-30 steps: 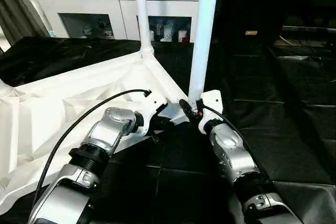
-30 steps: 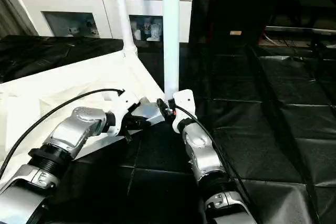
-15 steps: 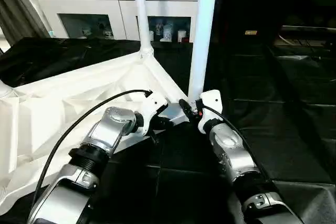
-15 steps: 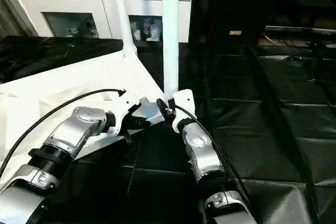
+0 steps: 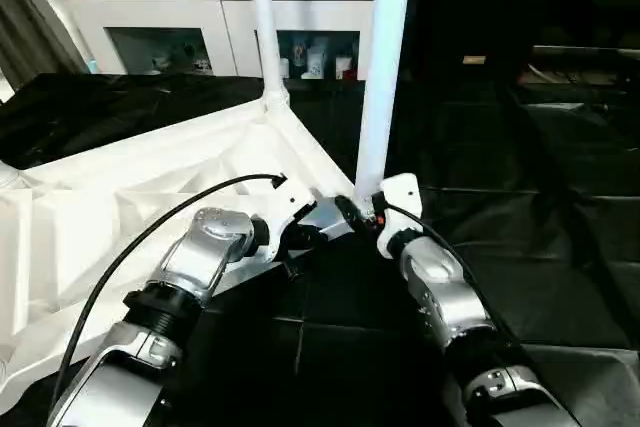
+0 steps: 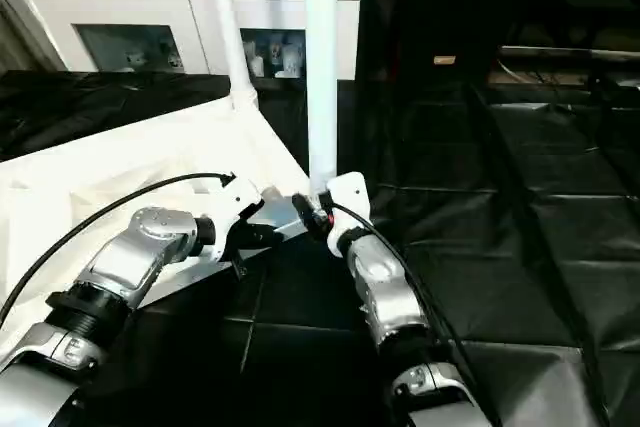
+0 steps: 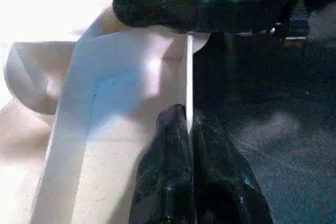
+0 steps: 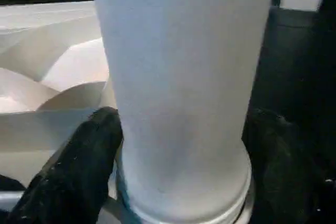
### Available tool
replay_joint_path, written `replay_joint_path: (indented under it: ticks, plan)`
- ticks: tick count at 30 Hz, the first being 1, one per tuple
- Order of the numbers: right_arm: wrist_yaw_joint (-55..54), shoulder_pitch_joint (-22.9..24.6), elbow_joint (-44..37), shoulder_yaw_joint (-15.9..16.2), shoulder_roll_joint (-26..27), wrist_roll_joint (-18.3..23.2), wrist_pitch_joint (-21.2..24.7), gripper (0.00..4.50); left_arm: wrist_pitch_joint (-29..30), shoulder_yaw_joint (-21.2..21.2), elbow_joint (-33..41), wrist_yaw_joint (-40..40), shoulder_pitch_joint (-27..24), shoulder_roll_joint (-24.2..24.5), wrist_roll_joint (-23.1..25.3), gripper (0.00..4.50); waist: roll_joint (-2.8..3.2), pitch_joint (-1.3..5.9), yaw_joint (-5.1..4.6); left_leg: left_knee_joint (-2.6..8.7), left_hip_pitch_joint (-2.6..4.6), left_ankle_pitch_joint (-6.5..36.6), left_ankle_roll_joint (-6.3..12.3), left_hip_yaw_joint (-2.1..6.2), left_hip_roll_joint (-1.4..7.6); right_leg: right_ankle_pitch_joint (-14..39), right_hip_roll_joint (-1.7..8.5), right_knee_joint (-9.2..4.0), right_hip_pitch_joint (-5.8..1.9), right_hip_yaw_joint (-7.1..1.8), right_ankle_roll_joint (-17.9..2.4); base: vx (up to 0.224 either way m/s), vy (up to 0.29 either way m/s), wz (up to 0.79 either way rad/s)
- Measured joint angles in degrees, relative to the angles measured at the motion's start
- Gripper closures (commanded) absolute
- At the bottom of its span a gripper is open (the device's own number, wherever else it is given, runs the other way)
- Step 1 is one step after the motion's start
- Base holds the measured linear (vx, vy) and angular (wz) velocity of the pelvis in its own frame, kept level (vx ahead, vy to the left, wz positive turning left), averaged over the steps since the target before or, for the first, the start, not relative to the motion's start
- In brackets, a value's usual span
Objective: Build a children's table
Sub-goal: Rotate leg to tighten
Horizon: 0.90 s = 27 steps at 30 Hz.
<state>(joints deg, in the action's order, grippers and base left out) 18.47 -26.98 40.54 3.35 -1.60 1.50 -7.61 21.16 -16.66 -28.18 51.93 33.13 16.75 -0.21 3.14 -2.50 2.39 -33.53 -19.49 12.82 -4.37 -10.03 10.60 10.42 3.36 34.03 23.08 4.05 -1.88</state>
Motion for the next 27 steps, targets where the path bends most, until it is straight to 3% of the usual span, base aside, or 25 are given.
replay_joint_path:
  ticks: [5,9,12,17,24,27]
  plan:
    - [13.5,4.7,-6.5,1.1,-5.1,3.6,-1.0,0.51,-4.0,-0.7,2.6,4.9,-2.7,2.9,-0.1,4.50,0.17,-0.03,0.43,0.02,-0.03,0.0,0.11,0.00,0.02,0.0,0.00,0.02,0.04,0.02,0.0,0.000,0.000,0.00]
    - [26.4,8.6,-13.9,1.4,-10.4,9.9,1.8,0.51,-8.8,-0.7,4.5,10.2,-5.6,5.6,-1.2,4.50,0.11,-0.06,0.81,-0.01,-0.06,-0.1,0.32,0.00,0.02,0.1,0.00,0.01,0.04,0.02,0.0,0.000,0.000,0.00]
    - [32.8,9.7,-17.0,2.4,-13.8,11.7,2.6,0.51,-10.5,-1.3,5.4,13.0,-6.5,6.8,-1.6,4.50,0.08,-0.08,1.06,-0.05,-0.09,-0.1,0.33,0.00,0.01,0.0,0.00,0.04,0.05,0.00,0.0,0.000,0.000,0.00]
    - [40.3,9.9,-18.0,4.6,-18.8,11.3,2.6,0.51,-11.9,-1.3,6.5,15.7,-7.9,7.6,-2.3,4.50,0.07,-0.08,1.29,-0.08,-0.11,-0.1,0.33,0.00,0.01,0.1,0.00,0.06,0.04,0.01,0.1,0.000,0.000,0.00]
    - [42.5,9.0,-17.3,7.1,-18.5,9.4,2.3,0.51,-12.8,-1.2,6.4,16.0,-7.9,7.5,-2.3,4.50,0.08,-0.07,1.56,-0.11,-0.18,-0.2,0.33,0.02,0.02,0.1,0.00,0.07,0.07,0.04,0.1,0.000,0.000,0.00]
    - [42.5,8.6,-16.7,7.3,-18.5,9.3,2.3,0.85,-13.2,-1.2,6.0,16.3,-7.8,7.4,-2.3,4.50,0.10,-0.06,2.04,-0.14,-0.22,-0.1,0.34,0.03,0.02,0.1,0.01,0.06,0.07,0.04,0.1,0.000,0.000,0.00]
